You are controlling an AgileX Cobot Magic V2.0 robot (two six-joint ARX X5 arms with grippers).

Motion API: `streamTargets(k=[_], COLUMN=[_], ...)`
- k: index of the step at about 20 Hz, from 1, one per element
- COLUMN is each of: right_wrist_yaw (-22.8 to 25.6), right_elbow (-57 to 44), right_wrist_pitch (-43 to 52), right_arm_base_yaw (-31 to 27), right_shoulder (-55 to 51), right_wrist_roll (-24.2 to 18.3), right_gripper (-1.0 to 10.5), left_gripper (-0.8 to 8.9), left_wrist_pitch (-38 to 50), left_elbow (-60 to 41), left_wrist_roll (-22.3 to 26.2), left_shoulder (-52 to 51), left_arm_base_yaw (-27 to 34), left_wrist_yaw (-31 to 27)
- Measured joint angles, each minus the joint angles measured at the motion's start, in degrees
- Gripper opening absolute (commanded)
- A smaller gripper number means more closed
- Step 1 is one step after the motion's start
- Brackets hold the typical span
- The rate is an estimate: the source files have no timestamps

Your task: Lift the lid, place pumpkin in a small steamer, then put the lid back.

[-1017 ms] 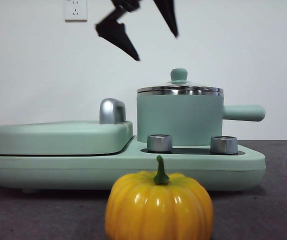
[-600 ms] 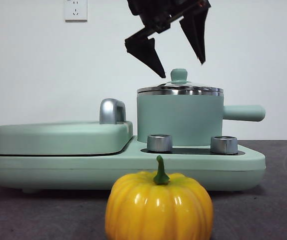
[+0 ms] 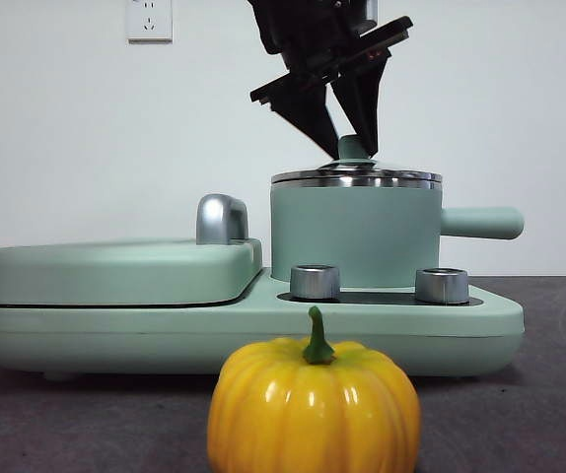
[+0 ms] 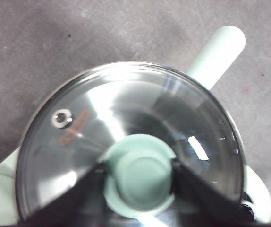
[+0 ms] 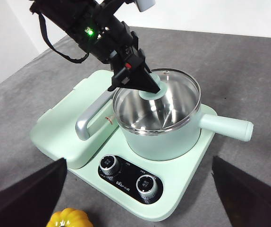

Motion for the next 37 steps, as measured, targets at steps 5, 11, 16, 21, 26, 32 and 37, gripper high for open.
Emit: streamTargets(k=[5, 11, 16, 21, 26, 32, 37], right_wrist_yaw=[0.00, -0.02, 0.26, 6.47, 14.56, 18.14, 19.87], right_elbow=[0.00, 0.02, 1.77, 3.96, 3.96, 3.96, 3.96], right_wrist_pitch=[-0.07, -1.55, -1.73, -1.68, -1.64, -1.22, -0.68], right_arm_base_yaw=[0.00, 1.70, 9.73, 22.34, 37.31, 48.48, 52.65], right_shoulder=[0.00, 2.56, 9.14, 15.61, 24.20, 35.52, 44.02], right_wrist_roll=[0.00, 0.87, 3.17, 7.28, 13.49, 15.93, 16.20], right_gripper=[4.9, 4.9, 4.9, 4.9, 4.9, 5.0, 6.2], left_gripper=[1.13, 0.54, 0.54, 0.54, 0.54, 0.54, 0.54], left_wrist_pitch=[0.02, -3.96, -8.79, -12.02, -15.41, -16.70, -16.50], left_elbow=[0.04, 3.45, 10.73, 15.15, 15.15, 15.15, 15.15], left_wrist_roll=[0.07, 0.07, 0.07, 0.09, 0.11, 0.15, 0.37], left_shoulder=[0.00, 0.35, 0.39, 0.39, 0.39, 0.39, 0.39], left_arm_base_yaw=[-0.07, -0.07, 0.04, 2.99, 9.33, 16.17, 20.74], left_wrist_yaw=[-0.04, -0.07, -0.11, -0.09, -0.17, -0.26, -0.28])
